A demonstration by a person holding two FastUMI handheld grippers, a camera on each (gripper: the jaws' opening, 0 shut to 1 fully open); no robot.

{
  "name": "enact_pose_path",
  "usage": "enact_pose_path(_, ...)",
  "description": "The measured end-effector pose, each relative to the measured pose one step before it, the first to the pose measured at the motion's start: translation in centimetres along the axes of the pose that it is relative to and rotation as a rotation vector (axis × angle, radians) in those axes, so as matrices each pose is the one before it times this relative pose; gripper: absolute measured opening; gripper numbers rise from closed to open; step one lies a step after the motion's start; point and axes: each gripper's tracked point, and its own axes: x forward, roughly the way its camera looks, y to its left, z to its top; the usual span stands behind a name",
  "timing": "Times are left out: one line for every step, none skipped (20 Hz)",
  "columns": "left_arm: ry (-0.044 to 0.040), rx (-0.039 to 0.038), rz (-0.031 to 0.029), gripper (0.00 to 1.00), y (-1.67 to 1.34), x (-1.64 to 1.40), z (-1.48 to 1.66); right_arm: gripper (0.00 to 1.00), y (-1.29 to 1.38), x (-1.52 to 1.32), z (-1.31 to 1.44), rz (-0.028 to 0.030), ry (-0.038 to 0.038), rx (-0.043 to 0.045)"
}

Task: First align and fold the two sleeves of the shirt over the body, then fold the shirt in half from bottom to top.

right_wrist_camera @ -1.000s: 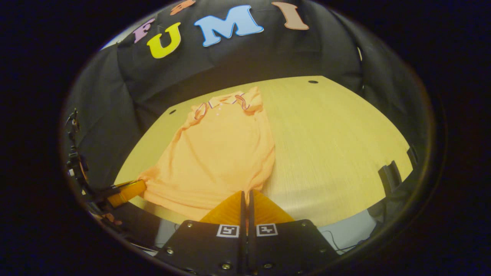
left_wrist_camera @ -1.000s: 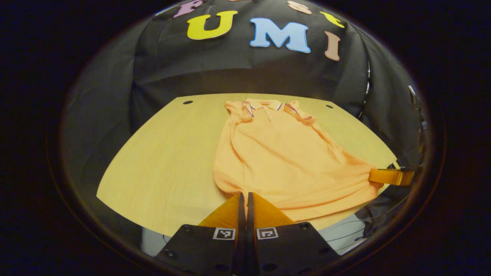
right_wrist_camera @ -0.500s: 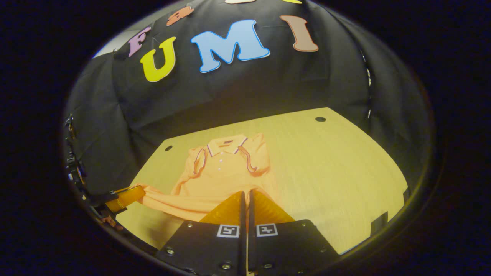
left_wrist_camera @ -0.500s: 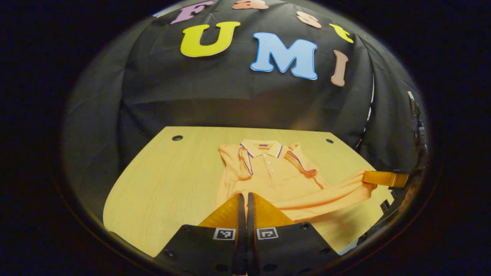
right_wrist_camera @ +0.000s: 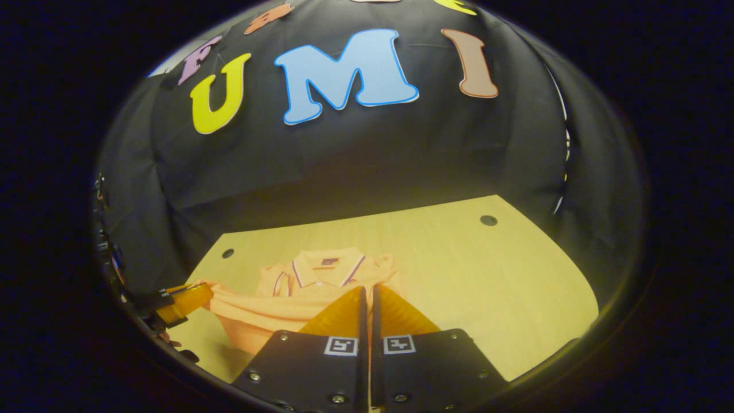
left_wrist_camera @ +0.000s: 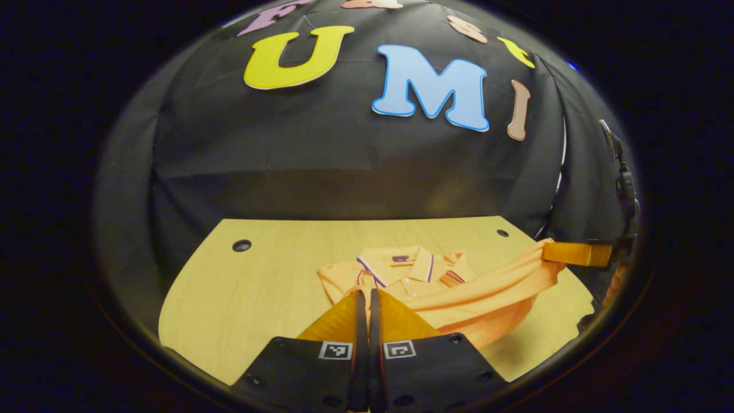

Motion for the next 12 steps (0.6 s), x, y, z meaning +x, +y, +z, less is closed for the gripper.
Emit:
enact_pose_path(-0.00558,-0.00277,0.00100,0.06,0.483,1.323,0.505,0.02,-0.027,1.090,0.347,-0.00980,0.00421,-0.00577)
enact_pose_path(-0.00576,-0.00434,0.00026,0.06,0.357,1.286,0.269,0.02,0.083,1.068,0.307,-0.00656,0.00407,-0.00175)
enact_pose_path(-0.00793,-0.00435,0.00267,0.07,0.387,1.159,0.389,0.02,0.117,1.118,0.426,-0.00575,0.00076,0.00040)
enact_pose_path(-0.00983,-0.00115,0.00068,0.06,0.450,1.174,0.562,0.02,0.112,1.030,0.317,-0.00483,0.00310,0.00011)
enact_pose_path(-0.00950,0.00367,0.00266,0.06,0.334,1.153,0.434,0.02,0.118,0.970,0.408,-0.00376,0.00007,0.00134)
enact_pose_path(-0.01059,0.00628,0.00313,0.06,0.262,0.882,0.152,0.02,0.157,1.048,0.372,-0.00241,0.00044,0.00163)
enact_pose_path(-0.01224,0.00751,0.00068,0.06,0.317,1.049,0.434,0.02,0.109,1.005,0.346,-0.00278,0.00281,-0.00182)
enact_pose_path(-0.01122,0.00891,0.00270,0.06,0.376,1.107,0.519,0.02,0.063,1.056,0.396,-0.00236,-0.00301,-0.00143)
enact_pose_path(-0.01618,0.00985,0.00438,0.05,0.364,0.944,0.373,0.02,0.276,1.050,0.412,0.00326,-0.00448,-0.00367)
enact_pose_path(-0.01765,0.01194,0.00206,0.05,0.170,1.001,0.307,0.02,0.016,0.957,0.392,-0.00303,-0.00486,-0.00852)
enact_pose_path(-0.00998,0.01531,0.00445,0.05,0.178,0.749,0.099,0.02,0.011,0.733,0.123,-0.00636,-0.00121,-0.01034)
enact_pose_path(-0.01337,0.01287,0.00312,0.06,0.108,0.779,0.152,0.02,0.166,1.056,0.258,-0.00462,-0.00260,-0.01278)
